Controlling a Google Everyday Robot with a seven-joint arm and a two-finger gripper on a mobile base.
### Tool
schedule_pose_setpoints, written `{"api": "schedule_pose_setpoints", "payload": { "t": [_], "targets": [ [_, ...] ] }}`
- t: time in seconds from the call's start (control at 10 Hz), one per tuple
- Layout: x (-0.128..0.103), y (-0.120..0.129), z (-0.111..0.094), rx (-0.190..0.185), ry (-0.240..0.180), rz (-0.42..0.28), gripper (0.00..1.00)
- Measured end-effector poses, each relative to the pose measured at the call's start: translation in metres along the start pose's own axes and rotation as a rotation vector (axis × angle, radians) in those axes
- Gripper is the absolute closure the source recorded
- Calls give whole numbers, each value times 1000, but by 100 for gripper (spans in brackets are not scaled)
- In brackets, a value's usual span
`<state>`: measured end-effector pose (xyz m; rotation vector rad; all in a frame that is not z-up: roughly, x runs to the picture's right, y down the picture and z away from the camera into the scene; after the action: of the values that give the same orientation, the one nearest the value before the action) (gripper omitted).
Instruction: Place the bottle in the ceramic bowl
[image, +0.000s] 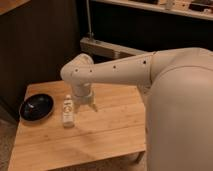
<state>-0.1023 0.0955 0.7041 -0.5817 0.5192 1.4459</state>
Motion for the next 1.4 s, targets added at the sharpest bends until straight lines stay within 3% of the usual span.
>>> {"api": "schedule_pose_setpoints", "payload": {
  "t": [0.8, 0.9, 1.1, 1.2, 1.4],
  "targets": [
    [0, 0, 0, -1, 1, 0, 35],
    [-3, 2, 1, -23, -13, -9, 35],
    [-21, 10, 0, -119, -55, -34, 35],
    [-33, 25, 1, -184, -69, -63, 35],
    [-50, 48, 2, -246, -74, -105, 35]
  ]
}}
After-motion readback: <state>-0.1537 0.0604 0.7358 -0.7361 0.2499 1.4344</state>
